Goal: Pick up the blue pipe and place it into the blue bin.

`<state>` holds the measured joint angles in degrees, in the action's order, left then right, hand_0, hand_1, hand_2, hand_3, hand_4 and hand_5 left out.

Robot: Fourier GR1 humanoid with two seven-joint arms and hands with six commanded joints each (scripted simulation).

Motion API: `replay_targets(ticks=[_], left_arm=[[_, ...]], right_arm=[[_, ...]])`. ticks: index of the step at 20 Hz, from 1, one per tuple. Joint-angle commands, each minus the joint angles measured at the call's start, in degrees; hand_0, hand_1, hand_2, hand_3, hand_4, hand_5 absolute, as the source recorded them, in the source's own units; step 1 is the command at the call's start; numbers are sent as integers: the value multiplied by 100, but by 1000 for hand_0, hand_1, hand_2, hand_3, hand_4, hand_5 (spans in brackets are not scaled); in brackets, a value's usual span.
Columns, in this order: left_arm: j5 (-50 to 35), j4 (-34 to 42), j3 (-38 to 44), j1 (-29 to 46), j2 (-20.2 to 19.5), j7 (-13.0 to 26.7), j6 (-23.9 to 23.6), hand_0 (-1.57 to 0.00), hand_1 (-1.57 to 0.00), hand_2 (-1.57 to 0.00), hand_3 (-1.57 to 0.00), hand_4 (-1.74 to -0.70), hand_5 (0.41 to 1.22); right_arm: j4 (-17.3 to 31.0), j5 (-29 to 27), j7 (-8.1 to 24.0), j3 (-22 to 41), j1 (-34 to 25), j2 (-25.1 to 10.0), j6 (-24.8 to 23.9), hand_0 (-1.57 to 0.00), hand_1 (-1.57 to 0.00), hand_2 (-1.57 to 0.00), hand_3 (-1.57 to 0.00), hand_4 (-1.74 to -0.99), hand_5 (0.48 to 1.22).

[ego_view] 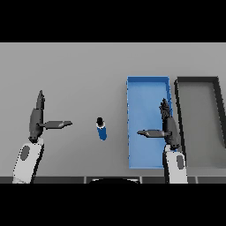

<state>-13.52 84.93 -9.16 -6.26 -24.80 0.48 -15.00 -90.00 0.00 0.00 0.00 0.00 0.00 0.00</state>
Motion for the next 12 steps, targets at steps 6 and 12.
replay_targets(ticks=[6, 12], left_arm=[[5, 2, -8, 12, 7, -26, -2, 1, 1, 1, 1, -1074, 591], [-218, 93, -354, 68, -1188, -545, 2017, 1, 1, 1, 1, -1078, 591]], right_arm=[[47, -14, -2, -1, 22, 0, 25, 1, 1, 1, 1, -1225, 617], [-685, 860, -302, 613, 518, -632, 315, 1, 1, 1, 1, -1215, 618]])
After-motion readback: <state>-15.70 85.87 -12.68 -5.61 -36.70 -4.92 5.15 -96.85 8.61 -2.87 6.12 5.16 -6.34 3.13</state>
